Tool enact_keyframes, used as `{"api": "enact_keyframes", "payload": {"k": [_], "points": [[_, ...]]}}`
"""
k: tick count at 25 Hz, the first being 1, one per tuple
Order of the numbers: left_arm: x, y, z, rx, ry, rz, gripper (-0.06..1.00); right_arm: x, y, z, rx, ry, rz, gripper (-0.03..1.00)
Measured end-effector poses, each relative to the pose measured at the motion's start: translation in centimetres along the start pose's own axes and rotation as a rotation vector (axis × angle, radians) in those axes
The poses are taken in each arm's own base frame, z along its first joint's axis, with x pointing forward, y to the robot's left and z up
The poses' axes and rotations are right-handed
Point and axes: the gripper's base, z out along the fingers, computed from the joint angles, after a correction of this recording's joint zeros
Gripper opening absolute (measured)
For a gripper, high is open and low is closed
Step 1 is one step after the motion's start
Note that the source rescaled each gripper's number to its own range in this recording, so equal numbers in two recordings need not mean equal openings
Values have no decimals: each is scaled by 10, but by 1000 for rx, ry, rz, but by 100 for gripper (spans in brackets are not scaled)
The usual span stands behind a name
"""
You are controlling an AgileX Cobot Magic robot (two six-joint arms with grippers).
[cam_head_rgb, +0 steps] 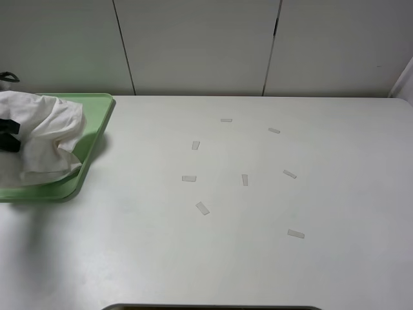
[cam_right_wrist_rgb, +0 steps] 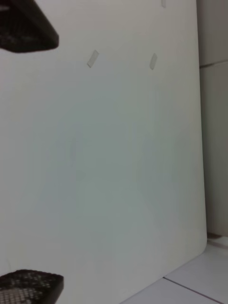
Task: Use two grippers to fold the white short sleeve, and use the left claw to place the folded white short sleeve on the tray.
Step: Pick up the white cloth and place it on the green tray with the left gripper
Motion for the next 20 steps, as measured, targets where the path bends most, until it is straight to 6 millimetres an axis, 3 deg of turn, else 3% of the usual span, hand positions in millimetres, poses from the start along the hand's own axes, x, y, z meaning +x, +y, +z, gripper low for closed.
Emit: {"api": "enact_keyframes", "payload": {"k": [5,20], "points": [[6,4,11,30,50,-26,15,0,0,0,0,0,0,100],[6,16,5,30,55,-47,15,0,0,0,0,0,0,100]]}}
